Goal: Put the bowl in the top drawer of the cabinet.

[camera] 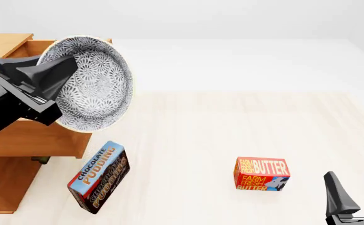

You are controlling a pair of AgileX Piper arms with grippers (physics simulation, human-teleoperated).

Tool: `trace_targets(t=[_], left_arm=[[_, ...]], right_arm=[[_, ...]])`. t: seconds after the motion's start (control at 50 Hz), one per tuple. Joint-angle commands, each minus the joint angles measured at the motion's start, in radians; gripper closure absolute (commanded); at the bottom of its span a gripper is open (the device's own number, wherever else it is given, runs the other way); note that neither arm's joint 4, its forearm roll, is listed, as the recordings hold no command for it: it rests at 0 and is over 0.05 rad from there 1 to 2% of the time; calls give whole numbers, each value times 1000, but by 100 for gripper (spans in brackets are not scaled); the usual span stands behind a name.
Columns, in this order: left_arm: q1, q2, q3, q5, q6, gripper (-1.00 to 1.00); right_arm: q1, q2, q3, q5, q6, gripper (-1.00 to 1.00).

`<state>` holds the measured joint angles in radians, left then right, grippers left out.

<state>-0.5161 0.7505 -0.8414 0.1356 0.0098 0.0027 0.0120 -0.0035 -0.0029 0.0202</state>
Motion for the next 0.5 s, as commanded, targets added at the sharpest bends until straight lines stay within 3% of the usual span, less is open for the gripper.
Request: trace_targets(t=[0.02, 0.5], left_arm=[[70, 16, -59, 1, 3, 100], [221, 127, -161, -47, -6, 100]], right_arm=[[0, 0, 0, 0, 0, -100], [0, 0, 0, 0, 0, -100]])
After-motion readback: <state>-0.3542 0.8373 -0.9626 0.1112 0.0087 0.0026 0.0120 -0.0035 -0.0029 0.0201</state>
